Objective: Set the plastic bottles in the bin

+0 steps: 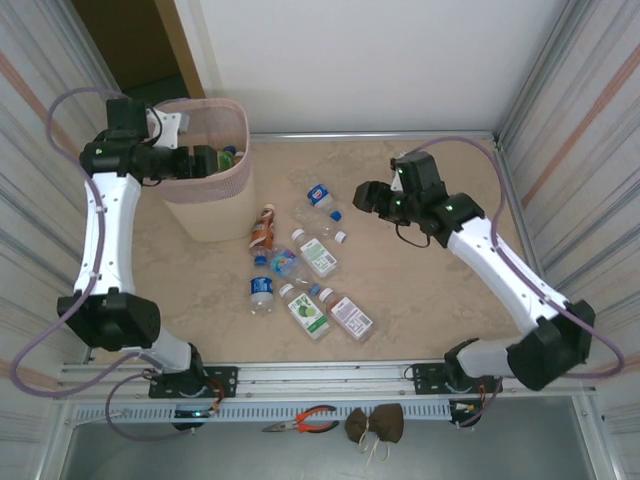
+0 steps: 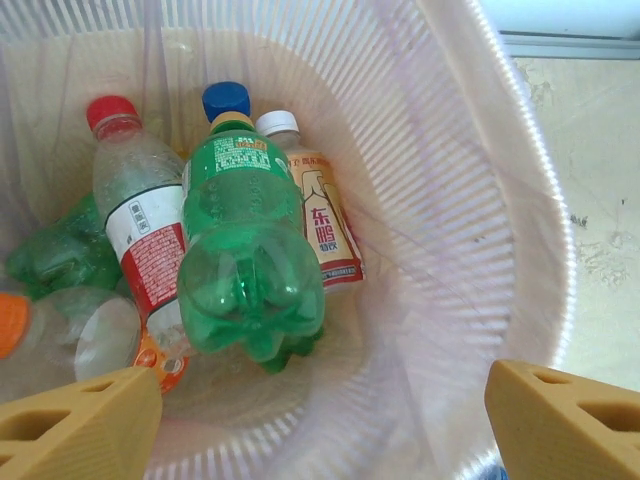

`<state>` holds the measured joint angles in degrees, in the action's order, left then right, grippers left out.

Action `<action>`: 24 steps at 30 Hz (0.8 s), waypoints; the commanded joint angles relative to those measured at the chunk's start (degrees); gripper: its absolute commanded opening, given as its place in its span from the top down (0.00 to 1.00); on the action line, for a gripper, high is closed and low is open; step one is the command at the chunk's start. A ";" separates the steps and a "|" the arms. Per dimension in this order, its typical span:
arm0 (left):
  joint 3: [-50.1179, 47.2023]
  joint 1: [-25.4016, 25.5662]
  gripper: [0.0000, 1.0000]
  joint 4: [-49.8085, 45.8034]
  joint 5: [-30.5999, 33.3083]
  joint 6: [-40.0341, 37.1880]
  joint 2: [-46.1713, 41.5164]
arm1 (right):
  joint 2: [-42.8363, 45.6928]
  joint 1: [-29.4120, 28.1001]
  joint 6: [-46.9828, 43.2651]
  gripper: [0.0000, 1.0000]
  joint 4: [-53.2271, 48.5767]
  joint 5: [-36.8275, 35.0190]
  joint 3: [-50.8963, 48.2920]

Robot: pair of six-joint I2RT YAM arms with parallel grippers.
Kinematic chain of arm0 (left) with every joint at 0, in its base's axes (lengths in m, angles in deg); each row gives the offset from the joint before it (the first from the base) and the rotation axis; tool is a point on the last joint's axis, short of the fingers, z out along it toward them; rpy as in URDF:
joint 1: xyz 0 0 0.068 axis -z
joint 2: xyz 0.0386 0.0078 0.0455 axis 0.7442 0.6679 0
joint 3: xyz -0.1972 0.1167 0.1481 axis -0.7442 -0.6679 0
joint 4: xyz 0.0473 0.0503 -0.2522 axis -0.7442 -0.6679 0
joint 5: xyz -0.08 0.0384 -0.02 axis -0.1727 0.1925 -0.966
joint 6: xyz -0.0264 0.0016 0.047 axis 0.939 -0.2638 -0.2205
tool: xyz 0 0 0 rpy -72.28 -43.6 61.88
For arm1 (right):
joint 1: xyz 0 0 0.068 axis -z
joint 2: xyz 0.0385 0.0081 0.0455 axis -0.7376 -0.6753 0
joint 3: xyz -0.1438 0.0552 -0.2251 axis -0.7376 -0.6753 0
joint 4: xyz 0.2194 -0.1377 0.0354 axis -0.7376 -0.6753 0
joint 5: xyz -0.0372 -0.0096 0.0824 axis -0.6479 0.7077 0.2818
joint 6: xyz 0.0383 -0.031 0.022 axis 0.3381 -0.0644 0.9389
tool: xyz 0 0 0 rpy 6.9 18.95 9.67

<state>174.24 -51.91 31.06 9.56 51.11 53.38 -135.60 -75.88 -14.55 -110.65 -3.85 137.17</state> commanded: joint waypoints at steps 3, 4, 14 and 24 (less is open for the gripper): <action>1.72 -0.46 0.15 -2.80 -1.63 -0.82 -6.03 | -8.71 0.32 -9.60 0.40 1.07 3.68 6.96; 1.57 -0.43 0.15 -2.98 -2.09 -0.63 -6.93 | -10.85 0.24 -11.20 0.41 0.78 4.44 8.50; -3.61 -0.40 0.15 -2.87 -5.55 1.38 -16.04 | -30.76 -0.21 -27.94 0.49 -3.14 4.65 21.69; -9.04 -0.41 0.15 -1.80 -7.86 2.99 -19.97 | -41.27 -0.11 -35.75 0.53 -1.76 3.04 24.07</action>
<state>166.20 -51.91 29.22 3.39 53.12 34.78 -175.70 -75.91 -46.09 -111.98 -0.31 159.00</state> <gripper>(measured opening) 0.849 0.470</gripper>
